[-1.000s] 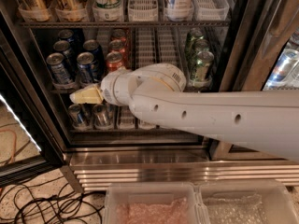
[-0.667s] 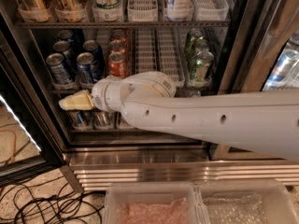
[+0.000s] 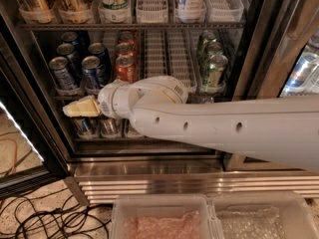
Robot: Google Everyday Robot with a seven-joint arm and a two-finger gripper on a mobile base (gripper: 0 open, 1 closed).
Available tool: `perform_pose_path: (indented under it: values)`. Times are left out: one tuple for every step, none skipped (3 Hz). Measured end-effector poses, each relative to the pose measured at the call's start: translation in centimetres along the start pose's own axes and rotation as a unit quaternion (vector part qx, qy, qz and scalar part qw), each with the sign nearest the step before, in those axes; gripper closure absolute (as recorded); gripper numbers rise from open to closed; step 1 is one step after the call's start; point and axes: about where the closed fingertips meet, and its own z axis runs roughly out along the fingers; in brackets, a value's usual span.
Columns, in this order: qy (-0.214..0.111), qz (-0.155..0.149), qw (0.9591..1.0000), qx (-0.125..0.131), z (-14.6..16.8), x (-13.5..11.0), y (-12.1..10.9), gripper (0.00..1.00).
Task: Pick pepsi can from middle shelf of fridge
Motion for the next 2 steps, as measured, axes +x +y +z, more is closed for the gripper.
perform_pose_path:
  values:
    - [0.0, -0.021, 0.9996, 0.021, -0.4, -1.7, -1.9, 0.07]
    - [0.006, -0.034, 0.9988, 0.034, -0.3, -2.8, -2.9, 0.25]
